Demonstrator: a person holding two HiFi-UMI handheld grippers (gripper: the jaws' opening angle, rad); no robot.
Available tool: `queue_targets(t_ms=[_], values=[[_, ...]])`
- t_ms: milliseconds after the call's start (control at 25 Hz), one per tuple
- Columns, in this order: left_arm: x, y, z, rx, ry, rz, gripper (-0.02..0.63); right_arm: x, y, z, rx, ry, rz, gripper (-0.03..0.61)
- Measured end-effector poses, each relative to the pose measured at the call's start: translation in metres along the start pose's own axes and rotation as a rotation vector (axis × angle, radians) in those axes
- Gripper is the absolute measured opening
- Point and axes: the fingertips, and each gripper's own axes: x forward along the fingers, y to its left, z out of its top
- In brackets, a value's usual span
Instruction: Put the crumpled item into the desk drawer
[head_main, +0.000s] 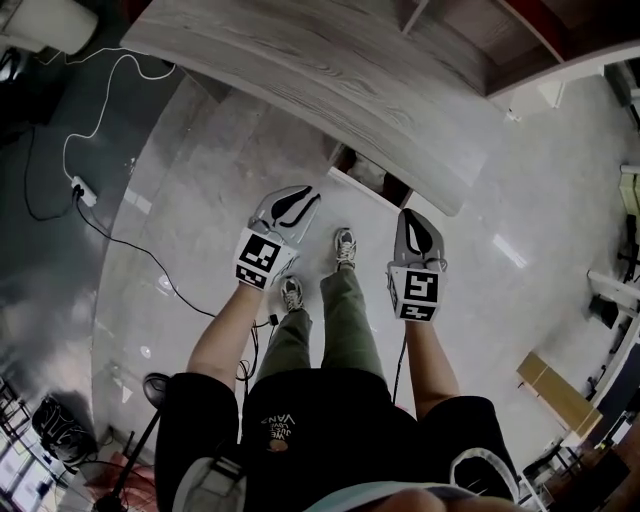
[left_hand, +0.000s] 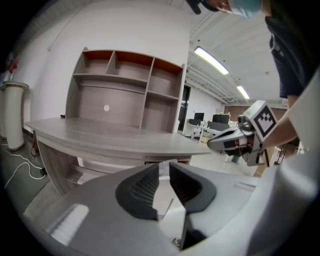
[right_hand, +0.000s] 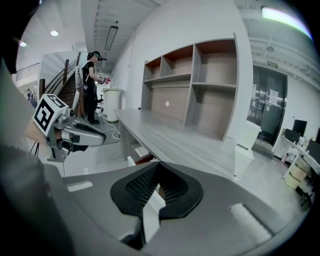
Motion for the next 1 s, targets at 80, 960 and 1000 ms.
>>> queue_targets(t_ms=[80,960,1000], values=[[-0.010,-0.006,0.011,-0.003,-0.025,0.002,0.116,-0.009,0.000,0.006,0.013,-0.022,-0.011,0.003],[-0.125,-0.043,0.083,0.033,-0.144,0.067,0.054,-0.103,0.029,0.047,0.069,-0.149,0.002,0.003],[-0.130,-0.044,0.086,0.036,-0.146,0.070,0.054,-0.108,0.030,0.050,0.070,-0.161,0.003,0.002]])
